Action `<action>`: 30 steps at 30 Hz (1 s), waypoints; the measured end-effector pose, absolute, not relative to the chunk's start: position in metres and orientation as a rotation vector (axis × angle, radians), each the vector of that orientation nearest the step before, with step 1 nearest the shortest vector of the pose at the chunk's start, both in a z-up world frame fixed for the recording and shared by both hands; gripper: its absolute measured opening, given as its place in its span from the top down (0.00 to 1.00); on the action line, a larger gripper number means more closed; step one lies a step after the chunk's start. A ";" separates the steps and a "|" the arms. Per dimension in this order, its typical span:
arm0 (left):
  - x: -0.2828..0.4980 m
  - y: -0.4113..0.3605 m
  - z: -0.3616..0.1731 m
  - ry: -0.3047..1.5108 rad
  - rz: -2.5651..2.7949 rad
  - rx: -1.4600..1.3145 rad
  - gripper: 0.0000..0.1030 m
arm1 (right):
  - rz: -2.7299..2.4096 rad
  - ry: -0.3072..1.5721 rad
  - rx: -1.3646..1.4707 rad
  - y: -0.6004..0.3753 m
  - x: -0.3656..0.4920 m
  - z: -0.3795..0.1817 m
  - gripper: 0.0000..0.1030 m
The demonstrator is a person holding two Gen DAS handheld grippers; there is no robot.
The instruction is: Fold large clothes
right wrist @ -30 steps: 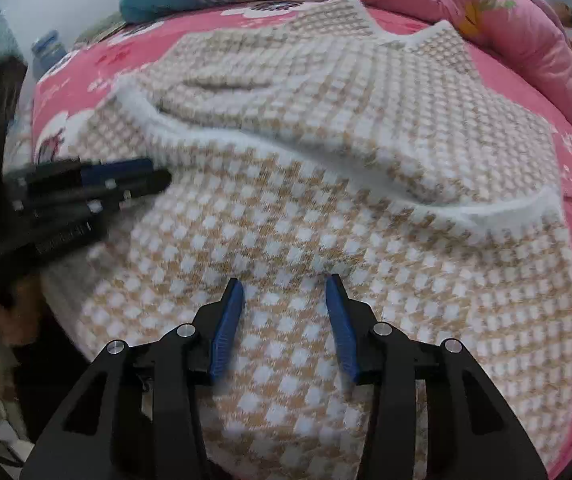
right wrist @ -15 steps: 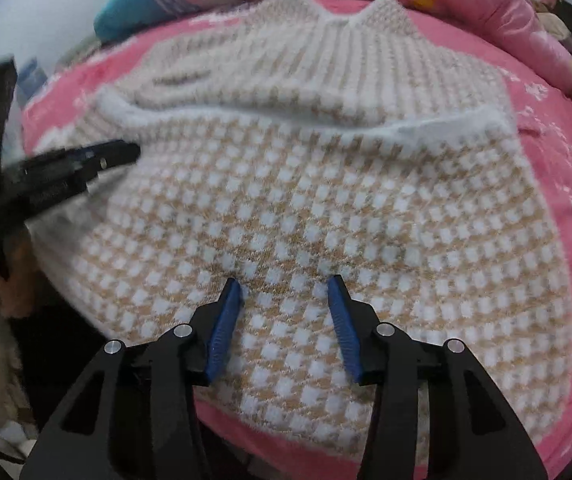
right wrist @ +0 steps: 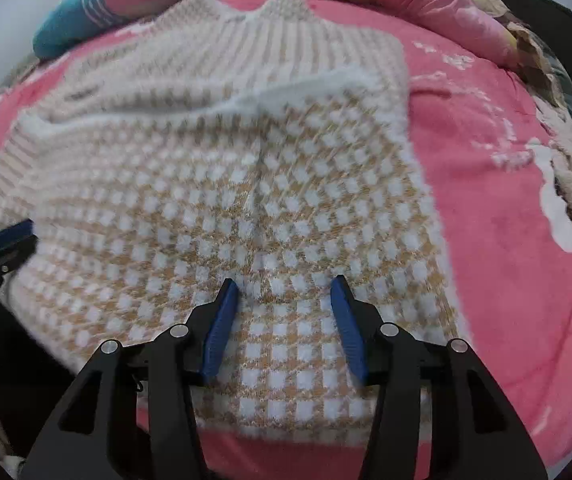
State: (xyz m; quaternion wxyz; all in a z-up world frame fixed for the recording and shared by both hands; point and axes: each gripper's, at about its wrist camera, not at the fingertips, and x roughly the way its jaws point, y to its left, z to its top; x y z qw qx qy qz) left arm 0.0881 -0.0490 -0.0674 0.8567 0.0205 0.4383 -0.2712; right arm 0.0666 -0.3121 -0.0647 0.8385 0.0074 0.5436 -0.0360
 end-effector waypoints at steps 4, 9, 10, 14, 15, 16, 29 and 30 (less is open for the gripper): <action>0.071 -0.030 -0.052 0.863 -0.543 0.056 0.72 | -0.112 1.108 -0.019 -0.311 0.050 -0.045 0.55; 0.081 -0.021 -0.088 0.921 -0.493 0.033 0.72 | -0.126 1.157 0.012 -0.321 0.046 -0.082 0.53; 0.082 -0.020 -0.084 0.925 -0.488 0.028 0.73 | -0.132 1.162 0.009 -0.321 0.047 -0.078 0.53; 0.074 0.004 -0.057 0.857 -0.454 -0.031 0.72 | -0.139 1.138 0.017 -0.314 0.048 -0.058 0.53; 0.074 0.016 -0.057 0.842 -0.415 -0.043 0.70 | -0.153 1.128 0.014 -0.316 0.042 -0.054 0.53; 0.078 0.026 -0.062 0.855 -0.382 -0.058 0.66 | -0.159 1.129 0.021 -0.316 0.037 -0.055 0.53; 0.095 0.051 -0.065 0.900 -0.292 -0.137 0.43 | -0.060 1.076 0.172 -0.332 0.040 -0.041 0.34; 0.100 0.050 -0.073 0.935 -0.270 -0.125 0.43 | -0.044 1.089 0.179 -0.331 0.044 -0.047 0.34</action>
